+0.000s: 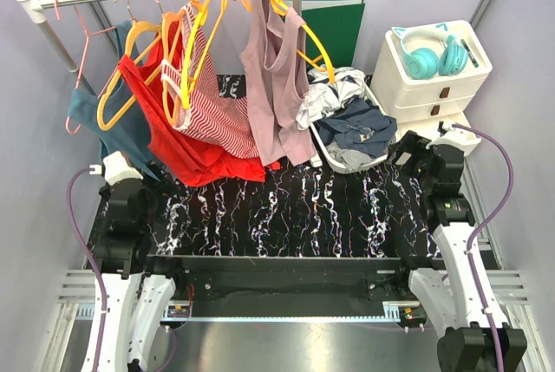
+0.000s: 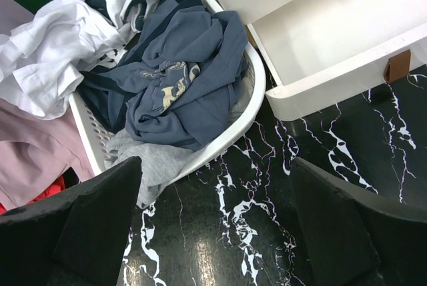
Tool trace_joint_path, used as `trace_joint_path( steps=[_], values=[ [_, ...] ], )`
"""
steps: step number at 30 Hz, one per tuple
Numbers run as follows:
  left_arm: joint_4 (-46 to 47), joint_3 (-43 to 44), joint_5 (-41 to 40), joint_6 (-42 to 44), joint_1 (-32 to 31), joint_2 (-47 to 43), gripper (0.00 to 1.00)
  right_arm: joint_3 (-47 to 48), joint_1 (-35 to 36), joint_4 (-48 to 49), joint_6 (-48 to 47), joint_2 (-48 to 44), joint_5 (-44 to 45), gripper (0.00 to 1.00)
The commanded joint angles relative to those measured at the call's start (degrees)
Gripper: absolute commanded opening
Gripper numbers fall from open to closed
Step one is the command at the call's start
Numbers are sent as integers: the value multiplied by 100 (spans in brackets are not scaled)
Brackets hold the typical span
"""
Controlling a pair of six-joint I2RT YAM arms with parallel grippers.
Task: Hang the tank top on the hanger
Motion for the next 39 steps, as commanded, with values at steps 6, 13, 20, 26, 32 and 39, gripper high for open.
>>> trace_joint_path(
  steps=[6, 13, 20, 26, 32, 39],
  values=[
    [6, 447, -62, 227, 10, -197, 99, 1152, -13, -182, -474, 742, -770, 100],
    [-21, 315, -404, 456, 10, -504, 99, 2136, 1144, -252, -999, 1796, -229, 100],
    [-47, 271, -519, 412, 10, -689, 99, 2761, 1912, 511, -484, 3394, -243, 100],
    [-65, 236, -598, 342, 10, -883, 99, 3516, 1912, 1364, 131, 4837, -789, 100],
    [-100, 227, -695, 280, 19, -979, 99, 4623, 1912, 1769, 526, 6146, -957, 100],
    [-126, 227, -747, 254, 19, -1014, 99, 5441, 1921, 1726, 1054, 7114, -956, 100]
  ],
)
